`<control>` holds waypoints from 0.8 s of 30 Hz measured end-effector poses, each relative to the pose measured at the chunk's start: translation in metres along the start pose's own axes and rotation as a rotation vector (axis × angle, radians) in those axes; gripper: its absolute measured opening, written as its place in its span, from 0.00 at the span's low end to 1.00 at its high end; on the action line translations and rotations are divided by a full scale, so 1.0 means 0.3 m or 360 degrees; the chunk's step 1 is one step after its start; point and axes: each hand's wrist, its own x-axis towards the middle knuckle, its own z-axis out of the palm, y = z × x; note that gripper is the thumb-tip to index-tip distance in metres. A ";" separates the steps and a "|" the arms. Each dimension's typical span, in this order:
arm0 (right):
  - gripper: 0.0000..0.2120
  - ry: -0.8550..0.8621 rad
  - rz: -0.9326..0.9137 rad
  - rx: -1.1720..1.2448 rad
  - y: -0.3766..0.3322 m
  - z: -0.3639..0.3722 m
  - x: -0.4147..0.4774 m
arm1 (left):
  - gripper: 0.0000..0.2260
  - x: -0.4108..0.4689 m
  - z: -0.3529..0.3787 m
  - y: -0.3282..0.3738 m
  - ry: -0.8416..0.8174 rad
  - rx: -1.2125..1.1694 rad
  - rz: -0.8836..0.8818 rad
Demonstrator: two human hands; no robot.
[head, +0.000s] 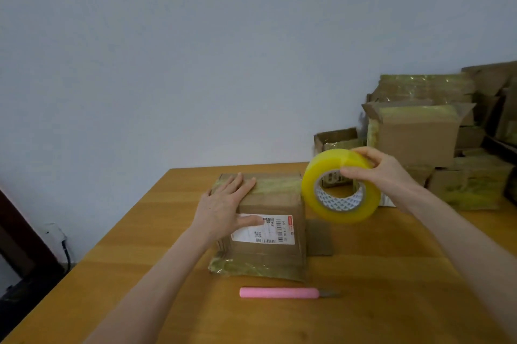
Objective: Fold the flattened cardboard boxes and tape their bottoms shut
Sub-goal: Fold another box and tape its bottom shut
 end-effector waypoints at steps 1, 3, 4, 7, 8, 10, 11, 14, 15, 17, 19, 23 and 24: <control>0.34 0.0008 -0.0014 0.0014 0.011 0.001 -0.005 | 0.51 -0.002 -0.001 -0.003 0.0002 -0.0013 -0.0019; 0.28 0.0000 -0.0035 0.0018 0.025 -0.013 -0.012 | 0.53 -0.005 0.000 -0.010 0.0006 -0.0056 -0.0060; 0.25 -0.0020 -0.0028 -0.0011 0.034 -0.023 -0.015 | 0.53 -0.007 0.000 -0.009 0.0002 -0.0089 -0.0081; 0.19 -0.0097 0.0035 -0.0135 0.077 -0.031 -0.037 | 0.48 -0.013 -0.014 0.007 -0.0027 -0.0237 -0.0137; 0.18 -0.0114 0.0055 -0.0161 0.098 -0.020 -0.043 | 0.45 -0.014 -0.016 0.008 -0.0009 -0.0341 -0.0177; 0.18 -0.0102 0.0076 -0.0139 0.124 0.014 -0.056 | 0.42 -0.013 -0.029 0.000 0.0091 -0.0658 -0.0296; 0.17 -0.0085 0.0079 -0.0121 0.131 0.030 -0.058 | 0.40 -0.010 -0.037 -0.009 0.0145 -0.0818 -0.0375; 0.17 -0.0041 0.0063 -0.0086 0.135 0.062 -0.053 | 0.37 0.002 -0.039 -0.030 0.0165 -0.1054 -0.0582; 0.17 -0.0036 0.0053 -0.0097 0.135 0.064 -0.052 | 0.38 0.004 -0.034 -0.032 0.0141 -0.1058 -0.0593; 0.19 -0.0014 0.0034 -0.0184 0.137 0.067 -0.057 | 0.40 0.006 -0.034 -0.031 0.0050 -0.0960 -0.0612; 0.24 0.0016 0.0028 -0.0239 0.143 0.070 -0.066 | 0.43 0.007 -0.055 -0.002 -0.0006 -0.0650 -0.0588; 0.27 -0.0115 0.0047 -0.0203 0.145 0.060 -0.093 | 0.38 0.030 -0.109 0.207 0.0232 -0.0207 0.0077; 0.27 -0.0189 0.0072 -0.0156 0.146 0.052 -0.102 | 0.36 0.036 -0.105 0.269 0.0179 -0.0178 0.0215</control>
